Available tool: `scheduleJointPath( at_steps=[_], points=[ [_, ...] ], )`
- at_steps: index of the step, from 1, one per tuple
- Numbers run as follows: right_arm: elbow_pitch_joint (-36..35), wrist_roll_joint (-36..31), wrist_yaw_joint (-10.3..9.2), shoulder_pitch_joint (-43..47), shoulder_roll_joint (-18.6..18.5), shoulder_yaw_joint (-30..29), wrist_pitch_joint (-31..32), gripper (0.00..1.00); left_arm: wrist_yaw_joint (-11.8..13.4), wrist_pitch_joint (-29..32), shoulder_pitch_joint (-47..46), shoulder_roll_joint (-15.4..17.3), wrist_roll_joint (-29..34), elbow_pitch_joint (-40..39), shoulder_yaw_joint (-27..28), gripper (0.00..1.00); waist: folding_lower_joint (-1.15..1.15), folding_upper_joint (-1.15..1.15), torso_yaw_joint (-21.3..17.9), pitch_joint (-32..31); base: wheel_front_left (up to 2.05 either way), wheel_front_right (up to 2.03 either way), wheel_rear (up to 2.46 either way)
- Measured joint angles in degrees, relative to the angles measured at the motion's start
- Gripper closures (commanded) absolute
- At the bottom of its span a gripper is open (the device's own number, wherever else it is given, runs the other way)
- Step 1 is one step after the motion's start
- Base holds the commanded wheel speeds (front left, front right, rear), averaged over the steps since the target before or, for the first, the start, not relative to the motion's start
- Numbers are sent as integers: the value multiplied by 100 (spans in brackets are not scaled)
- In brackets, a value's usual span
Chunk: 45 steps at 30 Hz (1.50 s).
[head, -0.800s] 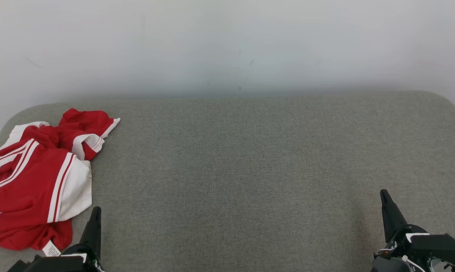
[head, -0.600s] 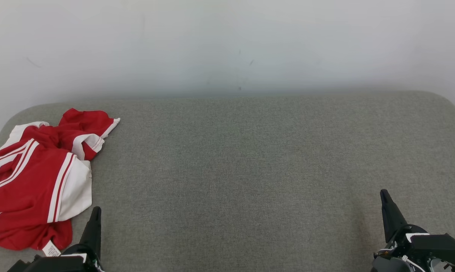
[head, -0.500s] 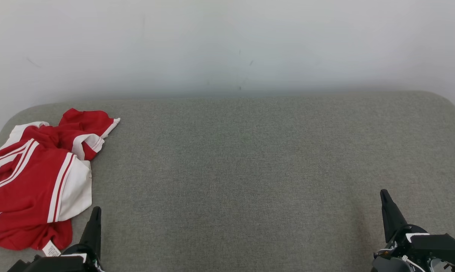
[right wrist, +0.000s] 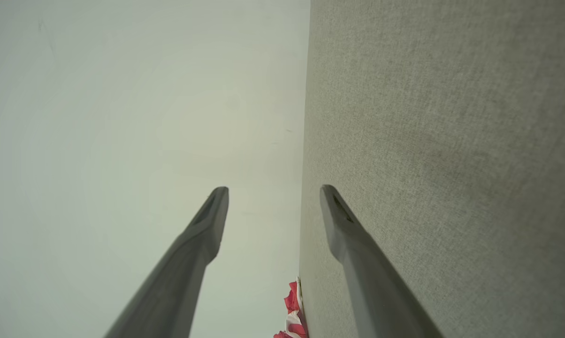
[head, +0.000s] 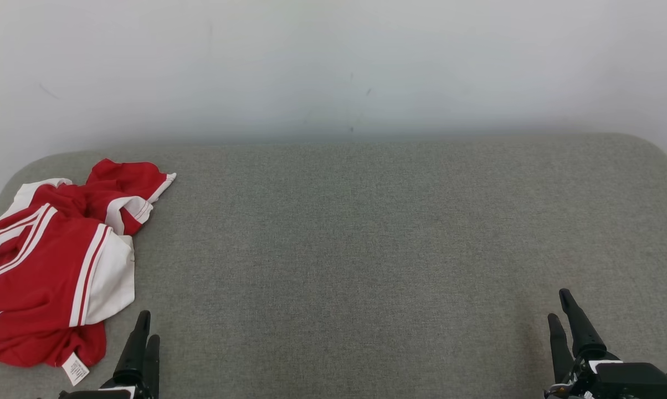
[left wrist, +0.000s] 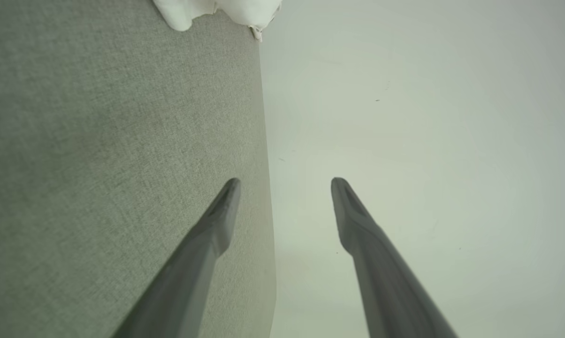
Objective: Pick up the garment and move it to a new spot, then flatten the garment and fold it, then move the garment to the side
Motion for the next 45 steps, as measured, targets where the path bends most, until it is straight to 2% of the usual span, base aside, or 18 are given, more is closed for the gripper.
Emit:
scheduleJointPath(
  at_steps=[8, 13, 25, 26, 32, 45],
  points=[
    [-87, -240, 0, 10, 2, 135, -233, 0, 1, -245, 3, -2, 164, -85, -29, 0, 0, 0, 7, 1, 0, 0, 0],
    [-207, -704, 0, 9, -1, 215, -361, 0, 1, -376, 2, -2, 662, -174, -9, 0, 0, 0, 10, 1, 0, 0, 0],
    [-387, -2225, 0, 0, -40, 491, -648, 0, 155, -649, 1, 2, 2371, -486, -47, 0, 0, 0, 4, 8, 0, 0, 0],
    [-404, -2476, 0, -4, -49, 537, -690, 0, 186, -701, 1, 1, 2693, -534, -76, 0, 0, 0, 5, 8, 0, 0, 0],
    [-425, -3267, 0, -13, -93, 658, -828, 0, 283, -842, 4, 67, 3633, -589, -212, 0, 1, 0, 10, 4, 0, 0, 0],
    [-437, -4801, 0, -23, -101, 762, -1081, 0, 559, -1094, 108, 375, 5033, -615, -555, 0, 1, 0, 25, -31, 0, 0, 0]
  ],
)
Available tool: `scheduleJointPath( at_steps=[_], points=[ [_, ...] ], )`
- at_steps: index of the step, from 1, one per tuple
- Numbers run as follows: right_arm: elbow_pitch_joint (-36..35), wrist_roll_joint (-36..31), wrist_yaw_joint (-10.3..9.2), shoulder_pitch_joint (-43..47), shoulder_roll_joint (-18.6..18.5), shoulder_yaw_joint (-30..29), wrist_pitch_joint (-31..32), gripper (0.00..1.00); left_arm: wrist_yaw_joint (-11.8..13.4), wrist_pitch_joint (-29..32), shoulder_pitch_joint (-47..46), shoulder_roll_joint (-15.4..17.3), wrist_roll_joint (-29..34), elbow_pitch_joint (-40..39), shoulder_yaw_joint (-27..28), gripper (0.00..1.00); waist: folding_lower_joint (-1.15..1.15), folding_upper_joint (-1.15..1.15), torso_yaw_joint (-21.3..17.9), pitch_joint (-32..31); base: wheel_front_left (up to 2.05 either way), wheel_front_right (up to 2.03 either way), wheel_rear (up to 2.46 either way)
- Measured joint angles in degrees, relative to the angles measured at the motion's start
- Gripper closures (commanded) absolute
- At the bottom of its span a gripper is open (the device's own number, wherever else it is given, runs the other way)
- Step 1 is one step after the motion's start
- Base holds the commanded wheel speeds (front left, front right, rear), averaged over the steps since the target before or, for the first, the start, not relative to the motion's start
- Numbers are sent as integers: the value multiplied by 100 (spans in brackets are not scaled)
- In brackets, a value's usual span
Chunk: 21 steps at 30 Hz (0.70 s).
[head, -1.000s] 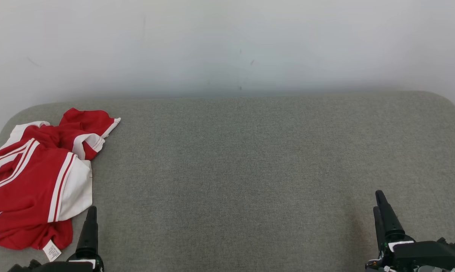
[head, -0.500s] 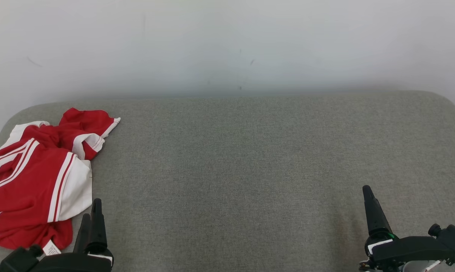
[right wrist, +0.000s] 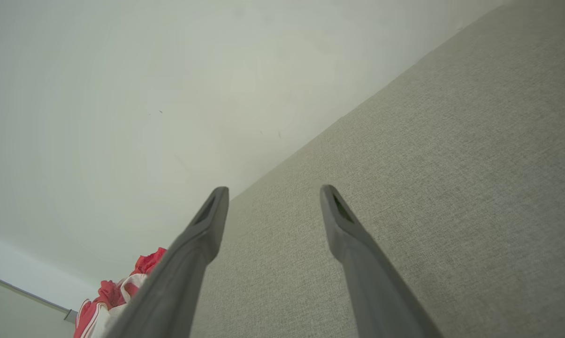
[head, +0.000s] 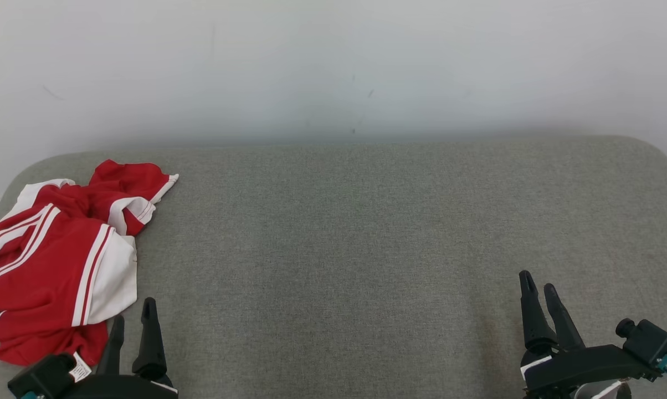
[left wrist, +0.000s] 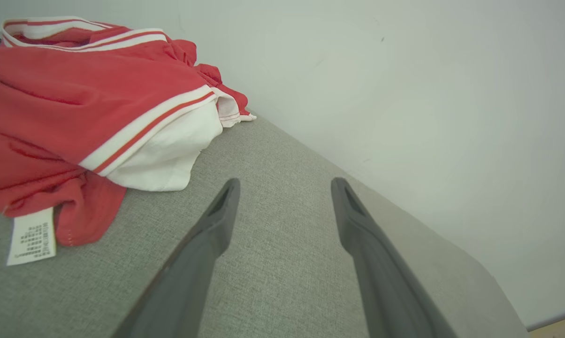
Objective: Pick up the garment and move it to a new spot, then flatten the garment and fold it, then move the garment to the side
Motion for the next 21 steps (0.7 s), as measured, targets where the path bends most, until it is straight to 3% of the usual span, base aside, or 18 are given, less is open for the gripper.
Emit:
scheduleJointPath(
  at_steps=[21],
  points=[
    [49, -1569, 0, 6, 29, -14, -326, 0, 255, -331, 62, 322, 1202, -67, -314, 0, -1, 0, 44, -53, 0, 0, 0]
  ],
)
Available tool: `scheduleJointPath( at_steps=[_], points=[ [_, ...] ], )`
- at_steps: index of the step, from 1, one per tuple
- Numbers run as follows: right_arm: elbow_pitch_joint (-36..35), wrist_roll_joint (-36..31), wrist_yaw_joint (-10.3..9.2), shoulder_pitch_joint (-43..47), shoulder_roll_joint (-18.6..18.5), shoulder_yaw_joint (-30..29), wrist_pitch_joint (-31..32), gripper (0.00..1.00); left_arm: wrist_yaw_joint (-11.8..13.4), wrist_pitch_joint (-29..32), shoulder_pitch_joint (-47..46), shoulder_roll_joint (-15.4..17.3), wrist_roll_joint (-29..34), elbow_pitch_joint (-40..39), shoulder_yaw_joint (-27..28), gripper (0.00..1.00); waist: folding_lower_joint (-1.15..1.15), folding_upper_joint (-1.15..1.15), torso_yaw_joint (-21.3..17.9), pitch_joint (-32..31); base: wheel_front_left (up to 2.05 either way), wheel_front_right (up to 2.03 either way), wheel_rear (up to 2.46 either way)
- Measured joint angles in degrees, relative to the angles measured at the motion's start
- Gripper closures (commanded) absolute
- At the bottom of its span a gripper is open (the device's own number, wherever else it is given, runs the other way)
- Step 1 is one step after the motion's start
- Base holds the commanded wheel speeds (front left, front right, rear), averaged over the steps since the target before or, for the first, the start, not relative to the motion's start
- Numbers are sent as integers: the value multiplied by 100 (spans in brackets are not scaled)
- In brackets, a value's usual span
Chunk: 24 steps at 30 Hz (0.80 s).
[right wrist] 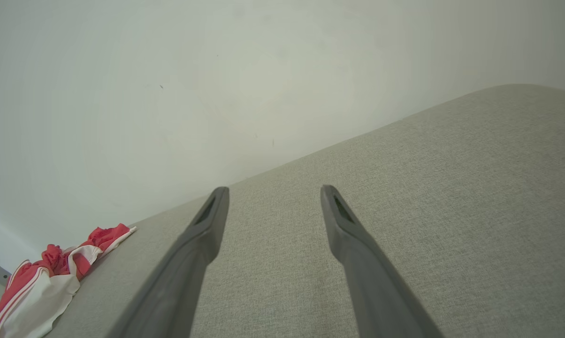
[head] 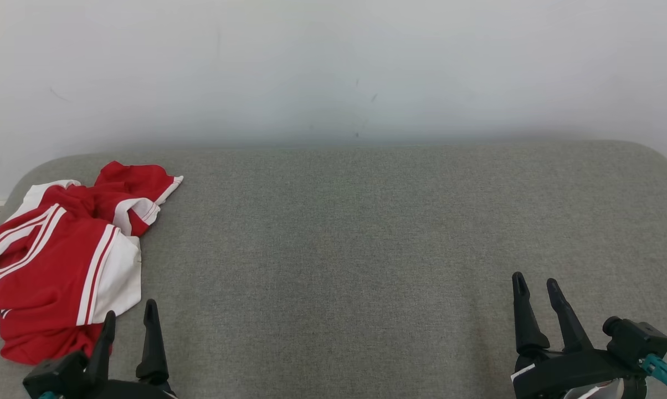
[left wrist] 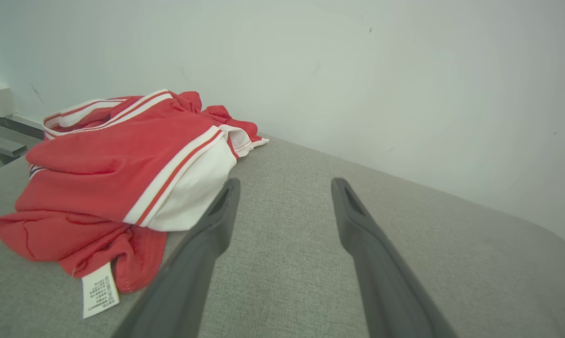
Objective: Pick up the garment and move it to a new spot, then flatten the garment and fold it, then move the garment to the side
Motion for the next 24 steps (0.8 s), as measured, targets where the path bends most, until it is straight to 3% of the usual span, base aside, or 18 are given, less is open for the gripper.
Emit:
scheduleJointPath(
  at_steps=[24],
  points=[
    [-38, -1302, 0, 43, 21, -22, -337, 0, 86, -333, 62, 192, 1078, -132, -77, 0, 0, 0, 29, -40, 0, 0, 0]
  ],
)
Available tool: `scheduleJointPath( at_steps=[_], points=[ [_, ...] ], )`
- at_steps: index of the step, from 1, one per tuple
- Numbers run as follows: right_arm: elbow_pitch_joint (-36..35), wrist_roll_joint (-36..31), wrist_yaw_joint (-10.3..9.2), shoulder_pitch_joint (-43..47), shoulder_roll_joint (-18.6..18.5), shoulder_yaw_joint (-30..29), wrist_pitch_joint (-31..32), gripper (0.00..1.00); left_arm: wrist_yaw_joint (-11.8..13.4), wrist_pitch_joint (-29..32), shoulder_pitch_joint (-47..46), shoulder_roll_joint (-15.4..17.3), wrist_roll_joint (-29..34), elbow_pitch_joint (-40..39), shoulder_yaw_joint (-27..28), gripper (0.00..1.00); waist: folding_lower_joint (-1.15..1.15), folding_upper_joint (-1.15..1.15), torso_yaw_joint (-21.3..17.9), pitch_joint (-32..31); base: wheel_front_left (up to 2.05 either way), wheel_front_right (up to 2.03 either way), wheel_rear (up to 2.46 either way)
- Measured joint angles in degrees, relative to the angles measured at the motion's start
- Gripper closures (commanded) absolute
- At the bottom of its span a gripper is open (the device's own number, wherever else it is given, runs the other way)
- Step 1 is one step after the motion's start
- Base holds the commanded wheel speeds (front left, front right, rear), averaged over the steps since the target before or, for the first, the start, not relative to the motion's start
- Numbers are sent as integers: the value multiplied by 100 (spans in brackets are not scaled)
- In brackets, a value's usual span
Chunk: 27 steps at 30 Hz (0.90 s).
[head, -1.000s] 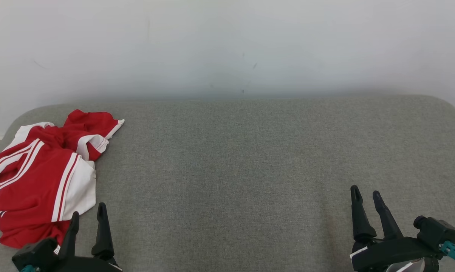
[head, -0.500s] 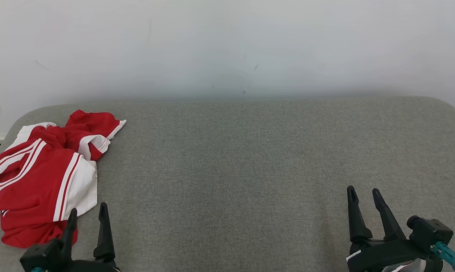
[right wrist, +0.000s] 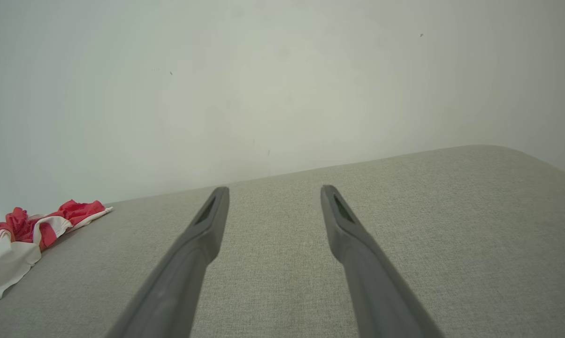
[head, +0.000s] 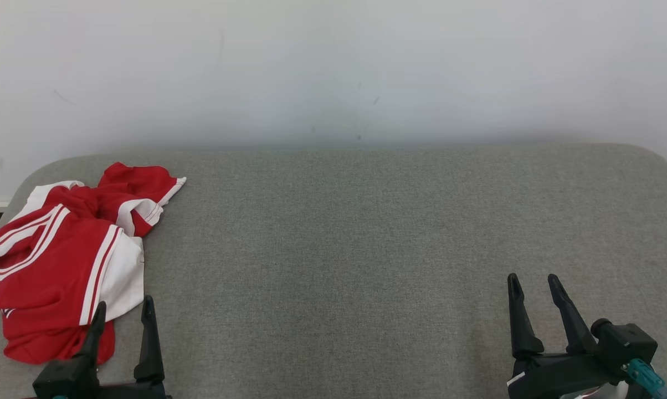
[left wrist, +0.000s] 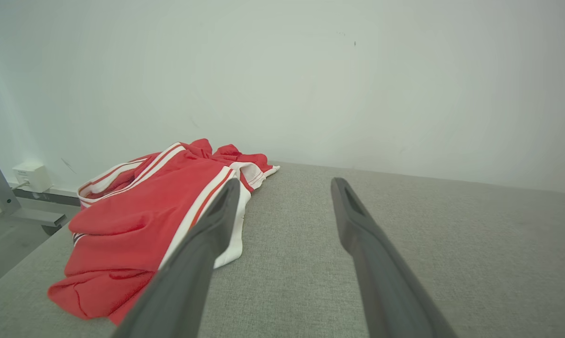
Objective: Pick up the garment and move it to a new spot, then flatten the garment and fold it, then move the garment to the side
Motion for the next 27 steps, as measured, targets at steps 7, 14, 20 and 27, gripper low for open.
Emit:
scheduleJointPath(
  at_steps=[7, 14, 20, 27],
  points=[
    [8, -211, 0, 4, 9, -23, -81, 0, -57, -91, 3, 5, 229, 9, 46, 0, 0, 0, 18, -13, 0, 0, 0],
    [12, -388, 0, 11, 12, -29, -155, 0, -175, -171, 62, -24, 324, 4, 126, 0, -1, 0, 40, -36, 0, 0, 0],
    [32, -578, 0, 16, 14, -16, -235, 0, -270, -243, 84, -22, 502, 90, 154, 0, -1, 0, 49, -45, 0, 0, 0],
    [54, -750, 0, 19, 16, -1, -300, 0, -320, -302, 85, -44, 647, 178, 160, 0, -1, 0, 71, -53, 0, 0, 0]
  ],
)
